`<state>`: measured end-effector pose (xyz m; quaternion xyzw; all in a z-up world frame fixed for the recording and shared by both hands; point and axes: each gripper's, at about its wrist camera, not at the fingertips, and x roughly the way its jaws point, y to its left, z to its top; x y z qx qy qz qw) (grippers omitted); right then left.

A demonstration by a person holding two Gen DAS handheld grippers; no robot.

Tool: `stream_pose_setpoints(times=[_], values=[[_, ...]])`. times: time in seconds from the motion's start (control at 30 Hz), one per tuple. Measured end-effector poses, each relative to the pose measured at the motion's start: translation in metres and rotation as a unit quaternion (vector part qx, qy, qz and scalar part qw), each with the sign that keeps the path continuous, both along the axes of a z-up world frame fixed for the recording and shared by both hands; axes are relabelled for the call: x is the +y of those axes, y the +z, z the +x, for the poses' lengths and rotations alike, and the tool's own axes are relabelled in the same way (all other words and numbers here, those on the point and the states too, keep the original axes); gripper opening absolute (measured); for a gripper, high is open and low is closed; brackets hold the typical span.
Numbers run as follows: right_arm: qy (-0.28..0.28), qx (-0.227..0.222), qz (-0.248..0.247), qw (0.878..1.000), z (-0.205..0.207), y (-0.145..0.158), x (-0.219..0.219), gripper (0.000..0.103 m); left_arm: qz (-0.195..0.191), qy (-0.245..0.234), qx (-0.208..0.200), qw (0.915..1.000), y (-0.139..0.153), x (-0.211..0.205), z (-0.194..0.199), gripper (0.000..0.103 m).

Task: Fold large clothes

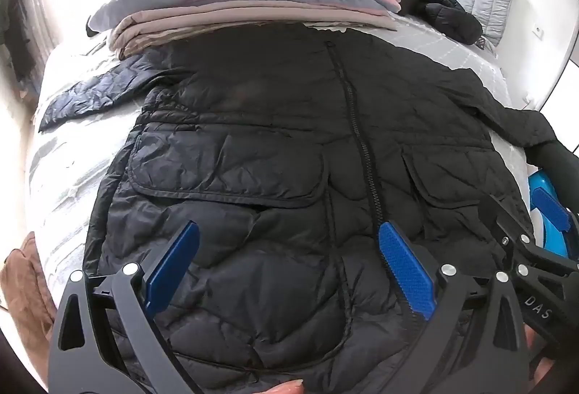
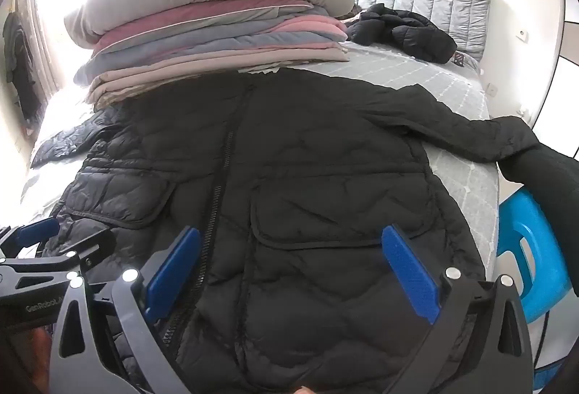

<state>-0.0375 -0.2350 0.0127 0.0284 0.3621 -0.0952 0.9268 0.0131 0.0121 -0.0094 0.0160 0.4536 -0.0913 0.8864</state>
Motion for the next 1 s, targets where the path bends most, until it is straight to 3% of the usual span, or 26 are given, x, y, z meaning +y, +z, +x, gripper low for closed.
stream_pose_setpoints(times=[1.0], values=[[0.002, 0.001, 0.005, 1.0, -0.0004, 0.001, 0.0017, 0.097, 0.008, -0.003, -0.002, 1.0, -0.0002, -0.0007, 0.0001, 0.096]])
